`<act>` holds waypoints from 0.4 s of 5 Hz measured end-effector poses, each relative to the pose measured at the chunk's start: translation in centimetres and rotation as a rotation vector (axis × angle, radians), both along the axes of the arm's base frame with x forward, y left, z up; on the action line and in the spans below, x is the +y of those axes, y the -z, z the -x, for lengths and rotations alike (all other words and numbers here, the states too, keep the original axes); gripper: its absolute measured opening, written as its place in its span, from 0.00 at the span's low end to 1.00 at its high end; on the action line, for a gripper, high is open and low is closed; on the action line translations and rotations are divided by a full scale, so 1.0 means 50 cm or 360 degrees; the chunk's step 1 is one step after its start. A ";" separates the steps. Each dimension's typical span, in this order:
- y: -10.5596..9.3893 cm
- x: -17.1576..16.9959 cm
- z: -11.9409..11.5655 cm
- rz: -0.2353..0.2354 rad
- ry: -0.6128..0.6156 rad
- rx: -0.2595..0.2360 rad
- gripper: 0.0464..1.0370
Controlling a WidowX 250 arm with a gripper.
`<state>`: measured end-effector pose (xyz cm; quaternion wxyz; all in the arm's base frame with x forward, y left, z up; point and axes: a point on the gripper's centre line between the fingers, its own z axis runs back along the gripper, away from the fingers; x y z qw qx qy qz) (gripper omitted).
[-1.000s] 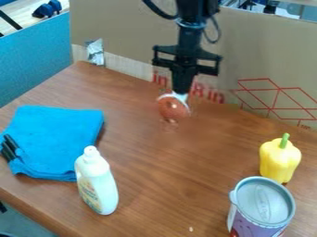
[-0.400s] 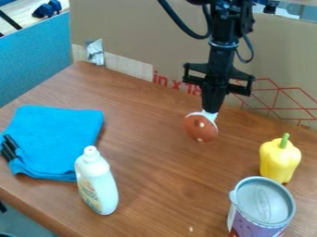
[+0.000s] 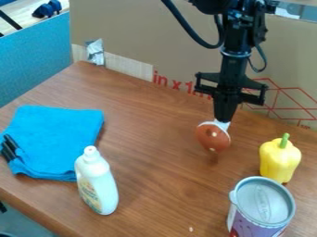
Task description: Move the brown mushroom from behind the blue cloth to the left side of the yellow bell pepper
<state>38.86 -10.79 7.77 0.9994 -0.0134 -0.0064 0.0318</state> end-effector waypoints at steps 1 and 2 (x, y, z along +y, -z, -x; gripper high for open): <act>0.003 -0.010 0.006 0.0040 0.0004 0.0021 0.05; 0.003 0.000 0.008 0.0041 -0.0027 0.0046 0.22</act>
